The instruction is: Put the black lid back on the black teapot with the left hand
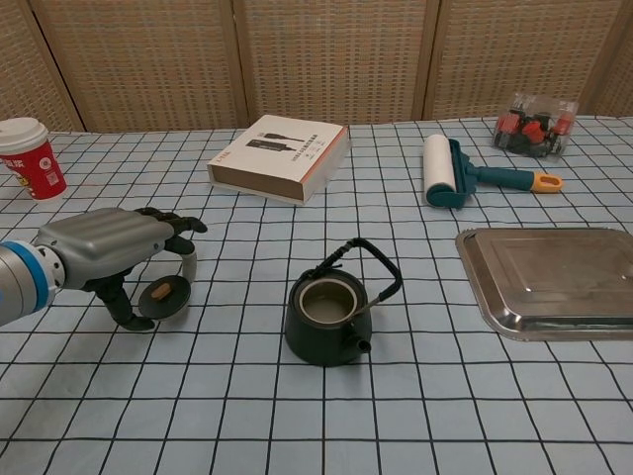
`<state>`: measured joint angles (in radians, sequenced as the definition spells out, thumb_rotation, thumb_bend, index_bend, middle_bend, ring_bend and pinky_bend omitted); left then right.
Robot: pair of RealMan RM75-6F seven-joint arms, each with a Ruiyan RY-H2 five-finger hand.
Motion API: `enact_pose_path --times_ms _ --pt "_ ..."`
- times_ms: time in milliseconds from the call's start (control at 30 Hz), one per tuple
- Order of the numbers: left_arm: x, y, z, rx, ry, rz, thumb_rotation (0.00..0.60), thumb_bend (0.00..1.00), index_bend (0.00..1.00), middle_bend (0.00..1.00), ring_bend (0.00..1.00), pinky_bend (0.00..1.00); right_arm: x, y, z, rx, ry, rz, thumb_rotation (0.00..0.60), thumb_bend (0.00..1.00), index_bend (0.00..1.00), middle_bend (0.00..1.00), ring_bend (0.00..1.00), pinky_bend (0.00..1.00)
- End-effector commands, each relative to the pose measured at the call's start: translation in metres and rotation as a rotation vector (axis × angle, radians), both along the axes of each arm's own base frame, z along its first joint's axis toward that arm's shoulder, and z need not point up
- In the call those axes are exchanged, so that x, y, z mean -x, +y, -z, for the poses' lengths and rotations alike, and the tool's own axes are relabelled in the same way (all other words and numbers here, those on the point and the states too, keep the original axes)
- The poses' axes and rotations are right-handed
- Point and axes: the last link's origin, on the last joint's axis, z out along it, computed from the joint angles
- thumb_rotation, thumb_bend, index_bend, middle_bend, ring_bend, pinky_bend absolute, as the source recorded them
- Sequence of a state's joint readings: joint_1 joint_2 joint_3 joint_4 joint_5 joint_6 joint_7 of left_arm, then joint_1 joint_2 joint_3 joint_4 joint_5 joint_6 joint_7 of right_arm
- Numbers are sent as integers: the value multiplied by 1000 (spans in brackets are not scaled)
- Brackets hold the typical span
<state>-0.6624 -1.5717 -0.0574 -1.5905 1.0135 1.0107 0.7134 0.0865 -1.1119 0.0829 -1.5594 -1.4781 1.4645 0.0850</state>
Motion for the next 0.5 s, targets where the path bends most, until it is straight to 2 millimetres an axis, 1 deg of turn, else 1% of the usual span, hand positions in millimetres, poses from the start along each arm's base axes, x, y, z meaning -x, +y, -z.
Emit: enact_pose_path --times_ms 33,133,267,367,433,500 --pt "-8 -1 -10 -16 -28 26 600 288 445 0 0 0 0 0 0 1 -1 3 600 39 0 0 0 0" --pt "-20 -2 -18 -19 -53 60 600 288 444 0 0 0 1 -1 -1 -1 -2 7 600 39 0 0 0 0" --pt "-43 -6 -26 -1 -91 117 600 288 444 0 0 0 4 -2 -1 -1 -2 18 600 39 0 0 0 0" --pt "-61 -7 -25 19 -114 151 600 288 444 0 0 0 6 -3 -3 5 -7 27 600 38 0 0 0 0" --pt "-69 -7 -23 30 -121 168 600 288 444 0 0 0 7 -4 -4 8 -9 31 600 38 0 0 0 0" --pt "-83 -7 -17 46 -126 197 600 289 445 0 0 0 10 -5 -6 14 -17 45 600 39 0 0 0 0"
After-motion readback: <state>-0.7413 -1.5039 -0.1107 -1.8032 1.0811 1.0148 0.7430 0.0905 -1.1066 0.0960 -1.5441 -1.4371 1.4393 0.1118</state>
